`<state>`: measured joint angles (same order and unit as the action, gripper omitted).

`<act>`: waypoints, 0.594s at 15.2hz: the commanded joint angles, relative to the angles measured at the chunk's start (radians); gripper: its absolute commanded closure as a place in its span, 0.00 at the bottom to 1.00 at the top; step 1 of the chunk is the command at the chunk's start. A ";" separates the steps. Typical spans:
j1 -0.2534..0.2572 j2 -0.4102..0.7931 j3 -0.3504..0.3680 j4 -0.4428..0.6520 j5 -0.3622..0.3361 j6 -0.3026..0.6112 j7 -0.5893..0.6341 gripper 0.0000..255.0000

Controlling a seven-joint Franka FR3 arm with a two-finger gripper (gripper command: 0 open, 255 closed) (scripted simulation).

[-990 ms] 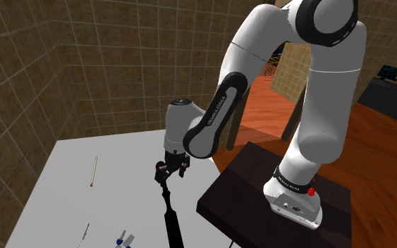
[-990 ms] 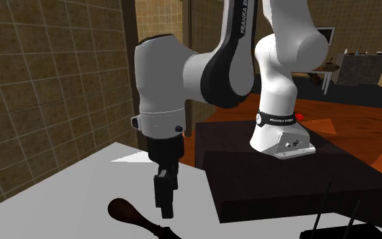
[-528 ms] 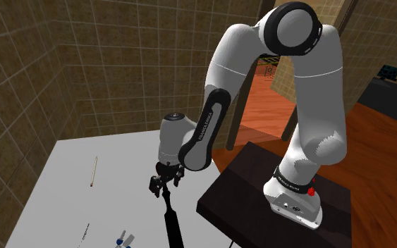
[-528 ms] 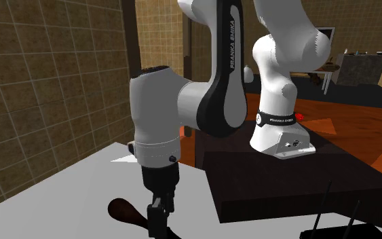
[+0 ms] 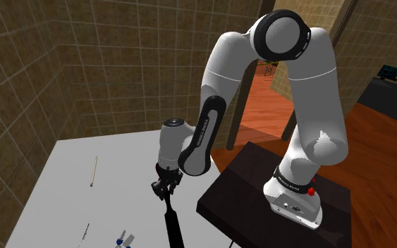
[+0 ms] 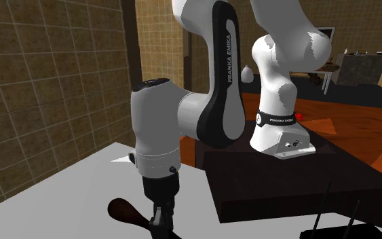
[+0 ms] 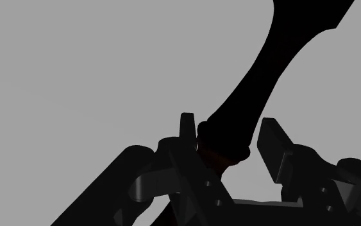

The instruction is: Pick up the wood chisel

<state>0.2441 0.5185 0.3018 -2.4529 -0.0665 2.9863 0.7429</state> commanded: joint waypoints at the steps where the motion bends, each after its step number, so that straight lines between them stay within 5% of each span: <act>1: 0.000 0.001 -0.001 0.001 0.000 0.000 0.000 1.00; 9: -0.013 -0.029 0.016 -0.009 0.008 -0.020 -0.002 1.00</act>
<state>0.2378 0.5011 0.3111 -2.4576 -0.0615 2.9734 0.7430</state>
